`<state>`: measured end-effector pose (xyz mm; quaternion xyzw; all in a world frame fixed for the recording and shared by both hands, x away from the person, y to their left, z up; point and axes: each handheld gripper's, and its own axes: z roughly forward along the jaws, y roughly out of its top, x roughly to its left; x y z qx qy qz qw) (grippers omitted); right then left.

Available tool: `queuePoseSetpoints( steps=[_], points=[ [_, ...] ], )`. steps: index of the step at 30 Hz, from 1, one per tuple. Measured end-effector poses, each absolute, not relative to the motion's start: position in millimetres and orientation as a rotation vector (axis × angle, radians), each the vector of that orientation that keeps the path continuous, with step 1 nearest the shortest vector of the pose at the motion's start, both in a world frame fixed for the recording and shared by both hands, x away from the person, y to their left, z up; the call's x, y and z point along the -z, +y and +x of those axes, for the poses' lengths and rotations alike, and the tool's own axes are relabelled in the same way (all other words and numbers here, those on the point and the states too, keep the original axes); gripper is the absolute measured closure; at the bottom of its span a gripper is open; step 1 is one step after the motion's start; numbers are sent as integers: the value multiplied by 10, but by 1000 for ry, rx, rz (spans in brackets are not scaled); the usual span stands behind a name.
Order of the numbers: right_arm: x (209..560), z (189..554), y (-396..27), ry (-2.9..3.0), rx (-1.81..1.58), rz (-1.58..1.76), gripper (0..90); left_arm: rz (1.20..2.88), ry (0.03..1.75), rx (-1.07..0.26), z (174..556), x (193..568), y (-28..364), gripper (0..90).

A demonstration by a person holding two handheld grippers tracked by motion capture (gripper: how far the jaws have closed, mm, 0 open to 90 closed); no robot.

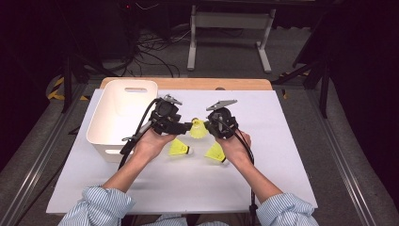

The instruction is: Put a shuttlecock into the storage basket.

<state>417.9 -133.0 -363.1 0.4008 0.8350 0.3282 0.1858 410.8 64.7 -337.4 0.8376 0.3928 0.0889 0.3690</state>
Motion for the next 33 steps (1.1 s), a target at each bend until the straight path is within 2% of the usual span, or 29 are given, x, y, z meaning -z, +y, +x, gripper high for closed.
queuePoseSetpoints(
  steps=[13,18,25,33],
  points=[
    [3582,4145,-1332,2365,-954,1117,900,2190,1035,-225,4154,3469,566,509],
    [3571,4138,-1332,2369,-969,1118,900,2195,1046,-216,4170,3487,561,571],
    [3553,4124,-1342,2378,-990,1119,900,2211,1064,-238,4196,3510,548,590],
    [3527,4080,-1334,2391,-1013,1099,900,2223,1076,-248,4195,3524,523,677]
  ],
)
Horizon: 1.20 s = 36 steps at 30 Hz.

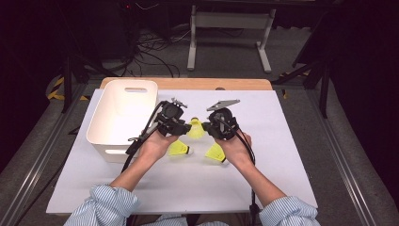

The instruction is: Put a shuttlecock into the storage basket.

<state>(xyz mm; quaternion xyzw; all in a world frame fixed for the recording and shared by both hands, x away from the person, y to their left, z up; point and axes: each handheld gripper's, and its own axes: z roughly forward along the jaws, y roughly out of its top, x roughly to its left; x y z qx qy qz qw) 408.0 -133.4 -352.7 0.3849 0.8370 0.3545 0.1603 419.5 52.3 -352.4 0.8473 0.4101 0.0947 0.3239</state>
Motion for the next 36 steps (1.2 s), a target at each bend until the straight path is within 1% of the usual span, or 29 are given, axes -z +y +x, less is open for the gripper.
queuePoseSetpoints(
  steps=[6,12,23,36],
  points=[
    [3521,4062,-1322,2395,-1020,1096,900,2248,1057,-263,4192,3523,487,777],
    [3531,4065,-1344,2390,-1015,1108,900,2280,1030,-307,4189,3475,419,875],
    [3554,4060,-1420,2376,-1038,1124,876,2316,1006,-327,4211,3476,341,894],
    [3521,4009,-1523,2332,-1097,1075,631,2330,1010,-330,4286,3404,341,895]
  ],
)
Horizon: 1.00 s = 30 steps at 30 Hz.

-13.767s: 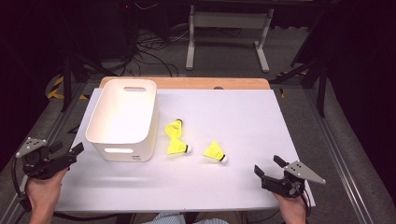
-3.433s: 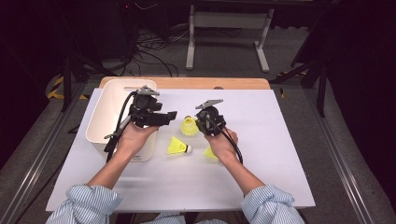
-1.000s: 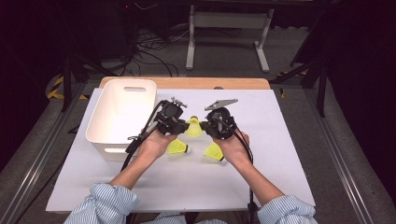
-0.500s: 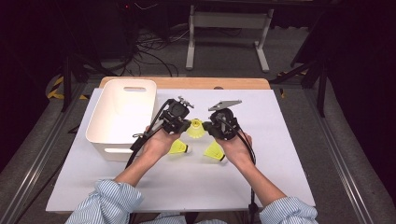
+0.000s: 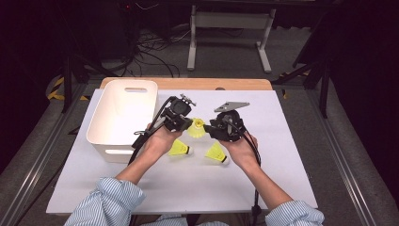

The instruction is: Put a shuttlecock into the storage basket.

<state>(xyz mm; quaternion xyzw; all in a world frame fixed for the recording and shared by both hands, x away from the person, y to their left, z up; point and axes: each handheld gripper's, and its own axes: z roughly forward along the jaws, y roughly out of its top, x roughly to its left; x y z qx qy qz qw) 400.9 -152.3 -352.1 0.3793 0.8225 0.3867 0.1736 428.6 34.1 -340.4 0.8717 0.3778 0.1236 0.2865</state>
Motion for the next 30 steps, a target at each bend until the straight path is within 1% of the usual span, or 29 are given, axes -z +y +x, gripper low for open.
queuePoseSetpoints(
  steps=[6,10,25,30],
  points=[
    [3504,3954,-1648,2300,-1128,1069,545,2335,1017,-335,4308,3376,368,895],
    [3501,3906,-1759,2264,-1141,1047,503,2331,1013,-329,4316,3364,383,895],
    [3582,3792,-2073,2198,-1129,1026,391,2313,993,-308,4301,3329,434,895],
    [3689,3712,-2183,2190,-1117,1028,355,2307,988,-313,4285,3295,487,895]
  ],
)
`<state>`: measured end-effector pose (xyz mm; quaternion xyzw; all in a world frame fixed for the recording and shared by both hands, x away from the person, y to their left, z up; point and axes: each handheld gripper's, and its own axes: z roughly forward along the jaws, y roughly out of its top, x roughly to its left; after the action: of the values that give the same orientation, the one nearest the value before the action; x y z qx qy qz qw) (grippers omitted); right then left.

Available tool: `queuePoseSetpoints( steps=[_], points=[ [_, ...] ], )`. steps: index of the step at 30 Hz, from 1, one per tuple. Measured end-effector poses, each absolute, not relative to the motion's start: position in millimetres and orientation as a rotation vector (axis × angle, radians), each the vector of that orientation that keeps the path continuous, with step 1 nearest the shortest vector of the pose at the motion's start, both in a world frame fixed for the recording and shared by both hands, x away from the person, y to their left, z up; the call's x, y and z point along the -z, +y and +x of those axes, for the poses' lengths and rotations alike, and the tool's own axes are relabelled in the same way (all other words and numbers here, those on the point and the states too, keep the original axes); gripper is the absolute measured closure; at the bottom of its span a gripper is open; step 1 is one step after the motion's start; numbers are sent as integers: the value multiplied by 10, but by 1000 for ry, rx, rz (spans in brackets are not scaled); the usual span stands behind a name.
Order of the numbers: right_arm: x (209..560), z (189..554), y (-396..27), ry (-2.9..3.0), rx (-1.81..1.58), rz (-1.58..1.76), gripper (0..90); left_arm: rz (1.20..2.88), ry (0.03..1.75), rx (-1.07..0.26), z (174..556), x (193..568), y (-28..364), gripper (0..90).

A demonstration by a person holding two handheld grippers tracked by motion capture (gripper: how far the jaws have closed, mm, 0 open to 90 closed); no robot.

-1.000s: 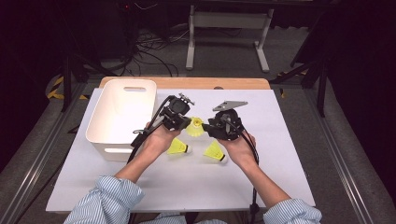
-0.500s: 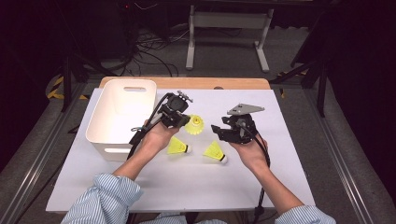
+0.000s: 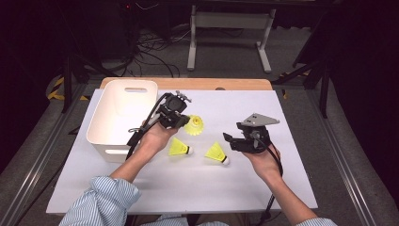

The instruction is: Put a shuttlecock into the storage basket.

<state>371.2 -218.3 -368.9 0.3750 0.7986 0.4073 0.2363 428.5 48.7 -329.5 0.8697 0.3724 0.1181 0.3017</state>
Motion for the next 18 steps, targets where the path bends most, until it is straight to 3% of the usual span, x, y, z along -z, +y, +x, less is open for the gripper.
queuePoseSetpoints(
  steps=[18],
  points=[
    [3873,3494,-2430,2122,-1159,1064,274,2263,1002,-313,4223,3175,703,895]
  ],
)
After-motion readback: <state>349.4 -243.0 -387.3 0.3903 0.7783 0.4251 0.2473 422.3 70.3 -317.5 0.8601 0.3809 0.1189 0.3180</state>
